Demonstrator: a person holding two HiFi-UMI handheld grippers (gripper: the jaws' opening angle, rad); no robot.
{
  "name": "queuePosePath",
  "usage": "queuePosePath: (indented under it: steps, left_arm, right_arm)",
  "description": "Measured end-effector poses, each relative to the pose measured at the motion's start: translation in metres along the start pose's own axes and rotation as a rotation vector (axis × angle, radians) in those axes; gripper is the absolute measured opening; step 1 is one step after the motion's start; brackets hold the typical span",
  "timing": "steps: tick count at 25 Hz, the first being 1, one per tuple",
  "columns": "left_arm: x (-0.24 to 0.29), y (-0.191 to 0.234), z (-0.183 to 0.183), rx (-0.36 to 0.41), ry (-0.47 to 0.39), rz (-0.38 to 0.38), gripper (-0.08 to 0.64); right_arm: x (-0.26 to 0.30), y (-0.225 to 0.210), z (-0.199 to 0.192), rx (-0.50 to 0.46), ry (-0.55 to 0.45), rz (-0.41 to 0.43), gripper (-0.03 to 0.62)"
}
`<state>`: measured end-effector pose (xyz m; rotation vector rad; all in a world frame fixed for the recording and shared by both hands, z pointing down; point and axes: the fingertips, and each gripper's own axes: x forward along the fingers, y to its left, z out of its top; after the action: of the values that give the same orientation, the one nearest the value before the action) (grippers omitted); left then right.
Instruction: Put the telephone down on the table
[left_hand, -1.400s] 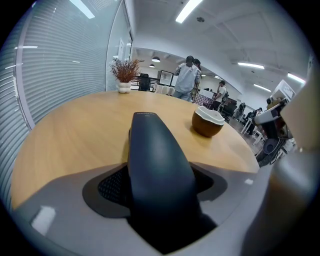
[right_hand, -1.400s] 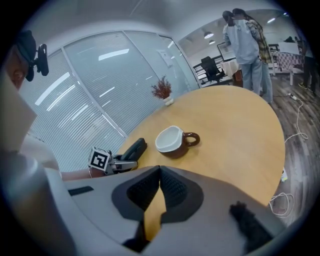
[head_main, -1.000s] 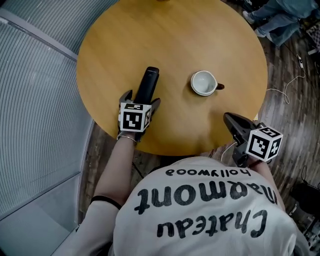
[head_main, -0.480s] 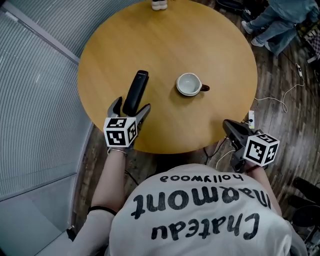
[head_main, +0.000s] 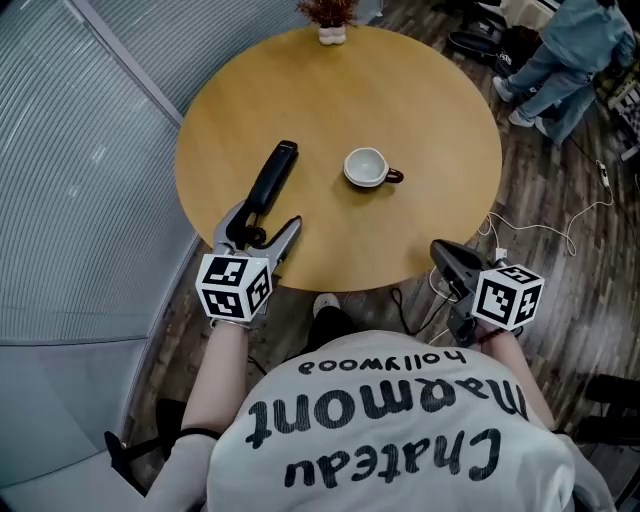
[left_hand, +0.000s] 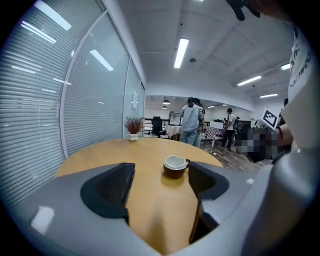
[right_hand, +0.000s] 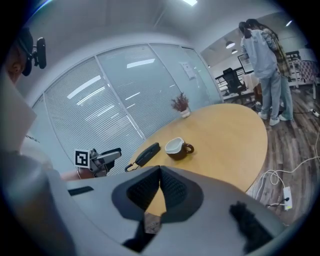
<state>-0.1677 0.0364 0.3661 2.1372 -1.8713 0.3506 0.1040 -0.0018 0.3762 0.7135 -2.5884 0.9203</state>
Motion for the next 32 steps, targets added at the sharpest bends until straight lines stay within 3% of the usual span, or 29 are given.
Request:
queuePosePath:
  steps: [1, 4, 5, 9, 12, 21, 27, 32]
  left_arm:
    - [-0.008, -0.008, 0.003, 0.02, -0.014, 0.004, 0.367]
    - [-0.031, -0.035, 0.005, 0.053, -0.039, -0.005, 0.129]
    - [-0.038, -0.044, 0.004, 0.055, -0.044, -0.013, 0.102]
    - [-0.069, -0.067, 0.002, 0.041, -0.074, 0.006, 0.081]
    - [-0.092, -0.085, -0.001, -0.009, -0.101, 0.013, 0.013]
    - [-0.14, -0.134, -0.04, -0.109, -0.049, -0.047, 0.009]
    - [-0.152, -0.133, -0.07, -0.162, 0.012, -0.04, 0.009]
    - [-0.155, -0.117, -0.062, -0.21, -0.022, -0.019, 0.009]
  right_arm:
    - [-0.001, 0.005, 0.001, -0.016, -0.004, 0.016, 0.014]
    - [-0.01, 0.018, 0.001, -0.057, -0.02, 0.057, 0.015]
    - [-0.014, 0.023, 0.0, -0.068, -0.025, 0.069, 0.014]
    - [-0.028, 0.034, -0.009, -0.095, -0.038, 0.099, 0.014]
    - [-0.038, 0.039, -0.021, -0.075, -0.048, 0.123, 0.014]
    - [-0.051, 0.053, -0.069, -0.086, -0.005, 0.16, 0.014]
    - [-0.061, 0.045, -0.082, -0.101, 0.01, 0.111, 0.014]
    - [-0.064, 0.044, -0.072, -0.129, -0.007, 0.093, 0.014]
